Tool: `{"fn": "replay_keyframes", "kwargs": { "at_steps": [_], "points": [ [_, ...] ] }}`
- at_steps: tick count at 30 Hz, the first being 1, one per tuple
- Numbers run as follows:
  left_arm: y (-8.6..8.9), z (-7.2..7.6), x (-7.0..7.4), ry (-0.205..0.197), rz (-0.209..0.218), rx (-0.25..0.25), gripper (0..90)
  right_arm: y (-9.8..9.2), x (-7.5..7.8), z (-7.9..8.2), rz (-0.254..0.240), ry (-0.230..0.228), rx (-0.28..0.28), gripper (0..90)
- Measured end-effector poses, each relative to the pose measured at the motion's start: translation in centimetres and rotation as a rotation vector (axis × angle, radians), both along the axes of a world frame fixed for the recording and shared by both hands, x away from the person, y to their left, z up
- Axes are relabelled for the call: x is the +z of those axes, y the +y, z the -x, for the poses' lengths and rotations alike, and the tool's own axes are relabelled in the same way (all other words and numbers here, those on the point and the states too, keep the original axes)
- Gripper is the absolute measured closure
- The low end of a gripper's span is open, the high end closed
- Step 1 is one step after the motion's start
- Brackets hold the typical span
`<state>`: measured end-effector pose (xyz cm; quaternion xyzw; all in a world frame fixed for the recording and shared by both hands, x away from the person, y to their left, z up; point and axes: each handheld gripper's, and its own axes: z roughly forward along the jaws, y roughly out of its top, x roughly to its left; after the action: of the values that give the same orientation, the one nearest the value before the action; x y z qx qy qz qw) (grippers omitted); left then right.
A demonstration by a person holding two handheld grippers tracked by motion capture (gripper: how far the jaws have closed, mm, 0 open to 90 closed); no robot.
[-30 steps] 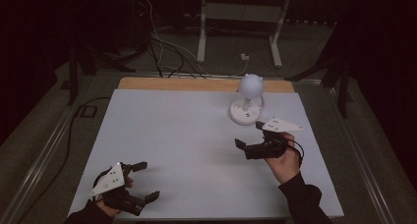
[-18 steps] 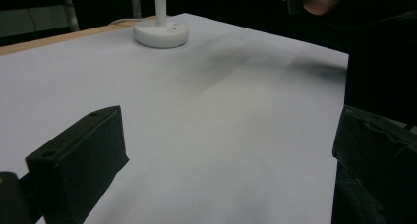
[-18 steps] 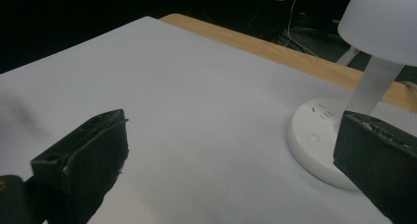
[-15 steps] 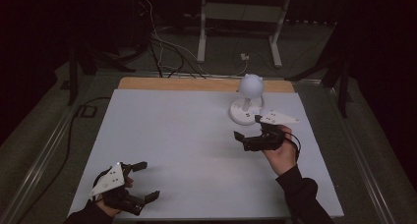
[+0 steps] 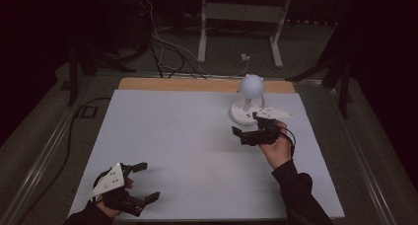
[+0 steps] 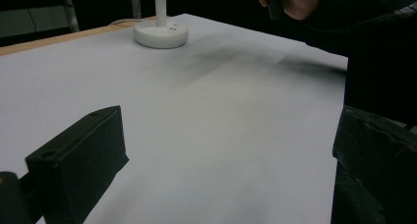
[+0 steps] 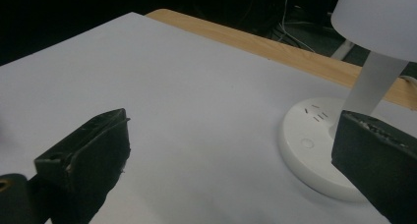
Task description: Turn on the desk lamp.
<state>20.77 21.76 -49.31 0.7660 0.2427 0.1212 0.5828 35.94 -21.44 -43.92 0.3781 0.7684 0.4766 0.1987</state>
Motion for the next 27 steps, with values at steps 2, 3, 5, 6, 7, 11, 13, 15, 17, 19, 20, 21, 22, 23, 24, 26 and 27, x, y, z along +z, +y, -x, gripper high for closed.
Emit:
{"fn": "replay_keyframes", "kwargs": {
  "at_steps": [2, 3, 5, 6, 7, 11, 13, 15, 17, 19, 20, 21, 22, 23, 24, 26, 27],
  "points": [
    [0.0, 0.0, 0.0, 0.001, 0.002, -0.001, 0.3, 0.0, -0.1, -0.2, -0.002, 0.001, -0.003, 1.0],
    [0.0, 0.0, 0.0, 0.000, 0.001, 0.000, 0.3, 0.0, -0.2, -0.3, -0.002, 0.000, -0.008, 1.0],
    [0.0, 0.0, 0.0, 0.001, 0.004, -0.001, 0.3, 0.0, -0.6, -0.7, 0.005, -0.002, -0.020, 1.0],
    [0.0, 0.0, 0.0, 0.002, 0.003, -0.002, 0.3, 0.0, -0.6, -0.7, 0.005, -0.002, -0.020, 1.0],
    [0.0, 0.0, 0.0, 0.003, 0.003, -0.004, 0.3, 0.0, -0.7, -0.8, 0.005, -0.001, -0.024, 1.0],
    [-0.1, 0.0, 0.0, 0.002, 0.000, -0.007, 0.3, 0.0, -1.2, -1.4, 0.007, 0.003, -0.039, 1.0],
    [-0.1, 0.0, 0.0, 0.002, -0.002, -0.008, 0.3, -0.1, -1.4, -1.6, 0.011, 0.002, -0.050, 1.0],
    [-0.1, 0.0, 0.0, 0.002, -0.003, -0.010, 0.3, -0.1, -1.7, -1.8, 0.014, 0.008, -0.055, 1.0],
    [-0.1, 0.1, 0.0, 0.001, -0.002, -0.011, 0.3, -0.1, -2.0, -2.0, 0.013, 0.014, -0.060, 0.9],
    [-0.2, 0.1, 0.0, 0.000, -0.003, -0.011, 0.3, -0.2, -2.4, -2.2, 0.018, 0.023, -0.065, 0.8],
    [-0.2, 0.1, 0.0, 0.001, -0.003, -0.011, 0.3, -0.2, -2.5, -2.3, 0.017, 0.025, -0.067, 0.8],
    [-0.2, 0.1, 0.0, 0.001, -0.003, -0.011, 0.3, -0.2, -2.6, -2.4, 0.018, 0.027, -0.073, 0.7],
    [-0.2, 0.1, 0.0, 0.001, -0.003, -0.010, 0.3, -0.2, -2.8, -2.5, 0.024, 0.041, -0.071, 0.7],
    [-0.2, 0.1, 0.0, 0.001, -0.002, -0.010, 0.3, -0.2, -2.9, -2.6, 0.032, 0.043, -0.074, 0.7],
    [-0.1, 0.1, 0.0, 0.001, -0.002, -0.010, 0.3, -0.2, -3.0, -2.7, 0.034, 0.044, -0.076, 0.7],
    [-0.2, 0.1, 0.0, 0.000, -0.003, -0.010, 0.3, -0.1, -3.4, -2.8, 0.041, 0.051, -0.074, 0.7],
    [-0.2, 0.1, 0.0, 0.001, -0.003, -0.011, 0.3, 0.0, -3.5, -2.8, 0.042, 0.061, -0.074, 0.7]
  ]
}}
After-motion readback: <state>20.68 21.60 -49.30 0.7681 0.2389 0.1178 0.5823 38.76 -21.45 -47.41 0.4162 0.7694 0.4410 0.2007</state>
